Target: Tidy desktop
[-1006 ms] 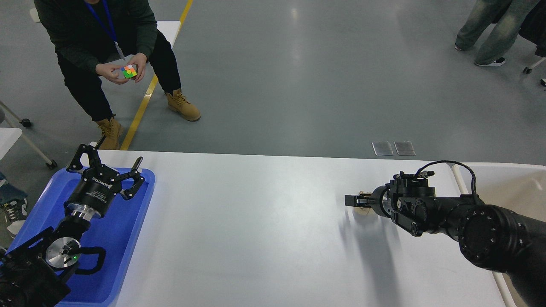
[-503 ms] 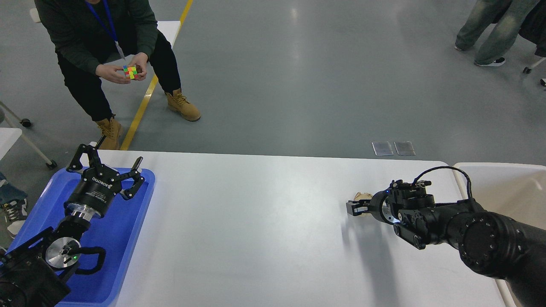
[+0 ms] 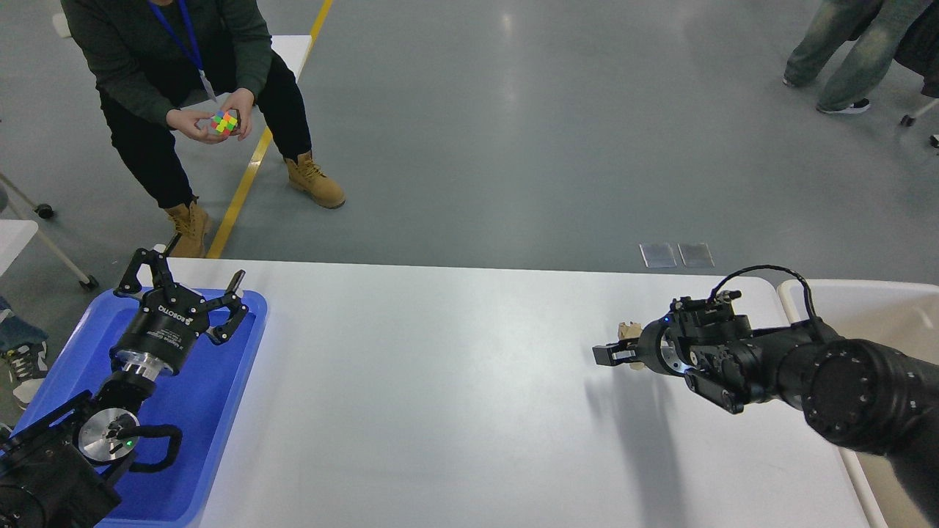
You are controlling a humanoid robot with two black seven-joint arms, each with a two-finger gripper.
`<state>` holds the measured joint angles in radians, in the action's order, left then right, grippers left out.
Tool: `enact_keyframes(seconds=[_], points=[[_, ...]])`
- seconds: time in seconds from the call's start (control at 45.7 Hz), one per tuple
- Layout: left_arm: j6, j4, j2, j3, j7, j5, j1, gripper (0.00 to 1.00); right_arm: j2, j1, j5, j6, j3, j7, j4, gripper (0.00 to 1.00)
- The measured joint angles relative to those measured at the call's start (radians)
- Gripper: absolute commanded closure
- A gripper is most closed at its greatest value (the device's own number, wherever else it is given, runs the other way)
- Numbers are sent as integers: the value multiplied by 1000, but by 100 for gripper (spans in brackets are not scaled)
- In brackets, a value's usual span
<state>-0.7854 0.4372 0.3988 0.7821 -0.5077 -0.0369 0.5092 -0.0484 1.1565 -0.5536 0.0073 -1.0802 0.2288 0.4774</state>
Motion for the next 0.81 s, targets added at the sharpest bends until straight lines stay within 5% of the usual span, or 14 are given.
enact_keyframes(seconds=[0.503,0.809], points=[[0,0,0,-1,0,0,0,1,-331,512,-7,215,-1,-5,485,100],[0,0,0,-1,0,0,0,1,-497,762,-76,381,-38,-5,648,100]])
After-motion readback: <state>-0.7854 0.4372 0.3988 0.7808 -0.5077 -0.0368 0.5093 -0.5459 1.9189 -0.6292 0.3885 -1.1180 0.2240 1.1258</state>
